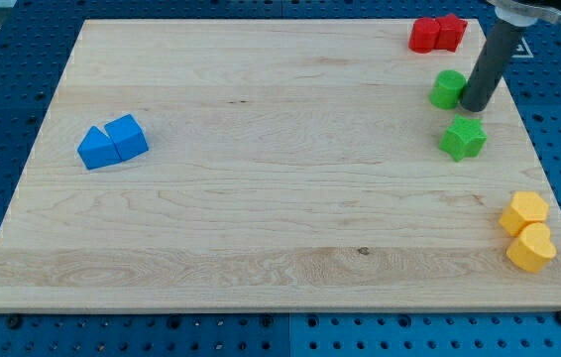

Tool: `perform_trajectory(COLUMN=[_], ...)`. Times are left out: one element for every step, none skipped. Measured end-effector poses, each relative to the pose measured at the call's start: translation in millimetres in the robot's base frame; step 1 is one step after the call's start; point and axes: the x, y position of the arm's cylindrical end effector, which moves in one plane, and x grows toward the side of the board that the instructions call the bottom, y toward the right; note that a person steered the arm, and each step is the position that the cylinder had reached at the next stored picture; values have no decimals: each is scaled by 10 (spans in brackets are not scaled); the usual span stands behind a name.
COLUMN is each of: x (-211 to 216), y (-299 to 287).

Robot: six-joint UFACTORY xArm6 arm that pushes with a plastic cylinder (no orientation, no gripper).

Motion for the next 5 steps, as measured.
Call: perform_trajectory(x=[-57, -57, -34, -7, 163], y=[0, -8, -8, -8, -101])
